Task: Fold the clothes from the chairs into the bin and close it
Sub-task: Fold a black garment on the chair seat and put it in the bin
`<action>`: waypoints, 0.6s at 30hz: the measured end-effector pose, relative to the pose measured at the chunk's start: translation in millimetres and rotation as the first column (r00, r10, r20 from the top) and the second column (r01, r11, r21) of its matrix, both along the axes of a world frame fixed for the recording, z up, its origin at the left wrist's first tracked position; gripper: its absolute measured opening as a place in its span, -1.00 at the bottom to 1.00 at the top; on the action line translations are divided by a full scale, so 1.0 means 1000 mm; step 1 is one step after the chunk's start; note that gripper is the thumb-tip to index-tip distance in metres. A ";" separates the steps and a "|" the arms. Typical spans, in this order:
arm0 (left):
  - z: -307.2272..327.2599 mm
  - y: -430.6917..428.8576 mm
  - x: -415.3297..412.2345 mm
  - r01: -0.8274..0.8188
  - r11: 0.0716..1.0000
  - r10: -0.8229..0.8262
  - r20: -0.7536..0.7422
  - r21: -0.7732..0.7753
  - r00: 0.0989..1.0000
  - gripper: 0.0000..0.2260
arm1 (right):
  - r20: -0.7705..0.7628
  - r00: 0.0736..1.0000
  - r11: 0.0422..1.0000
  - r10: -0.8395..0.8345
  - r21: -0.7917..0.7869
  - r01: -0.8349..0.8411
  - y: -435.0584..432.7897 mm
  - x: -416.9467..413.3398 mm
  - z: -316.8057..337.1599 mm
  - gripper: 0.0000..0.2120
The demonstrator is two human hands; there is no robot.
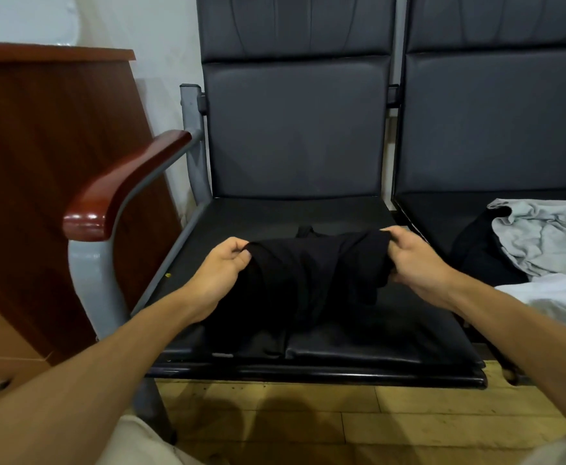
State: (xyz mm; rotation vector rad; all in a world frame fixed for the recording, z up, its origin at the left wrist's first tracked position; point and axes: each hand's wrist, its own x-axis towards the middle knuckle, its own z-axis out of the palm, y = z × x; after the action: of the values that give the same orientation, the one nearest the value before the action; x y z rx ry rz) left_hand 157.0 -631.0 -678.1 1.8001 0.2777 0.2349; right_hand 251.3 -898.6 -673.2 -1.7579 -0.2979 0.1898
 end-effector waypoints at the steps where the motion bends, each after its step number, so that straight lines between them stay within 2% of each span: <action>1: 0.002 -0.001 0.000 -0.037 0.999 0.037 -0.002 -0.011 0.999 -0.85 | -0.051 0.999 0.998 -0.020 0.054 0.023 0.001 -0.001 0.003 -0.79; 6: 0.009 -0.004 0.001 -0.132 0.985 0.136 -0.032 0.114 0.990 -0.84 | -0.106 0.994 0.997 0.003 0.082 0.005 0.004 -0.006 0.014 -0.74; 9: 0.011 0.000 -0.002 -0.155 0.970 0.164 -0.036 0.186 0.986 -0.81 | -0.098 0.992 0.997 0.075 -0.009 -0.077 -0.002 -0.010 0.017 -0.70; 11: 0.009 0.002 -0.004 -0.134 0.966 0.157 -0.090 0.222 0.983 -0.81 | -0.111 0.983 0.988 0.144 -0.031 -0.148 -0.007 -0.013 0.020 -0.69; 14: 0.004 0.006 -0.009 -0.049 0.962 0.107 -0.208 0.267 0.972 -0.84 | -0.180 0.962 0.979 0.204 0.034 -0.201 -0.015 -0.017 0.022 -0.72; 18: 0.001 0.003 -0.010 0.060 0.946 0.041 -0.302 0.318 0.952 -0.87 | -0.242 0.948 0.970 0.205 0.178 -0.164 -0.008 -0.020 0.026 -0.74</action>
State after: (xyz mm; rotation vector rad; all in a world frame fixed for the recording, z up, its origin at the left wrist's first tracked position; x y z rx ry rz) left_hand 146.5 -627.8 -677.6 2.1662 0.4712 -0.0112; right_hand 231.1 -906.2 -647.5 -1.5292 -0.2791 0.5147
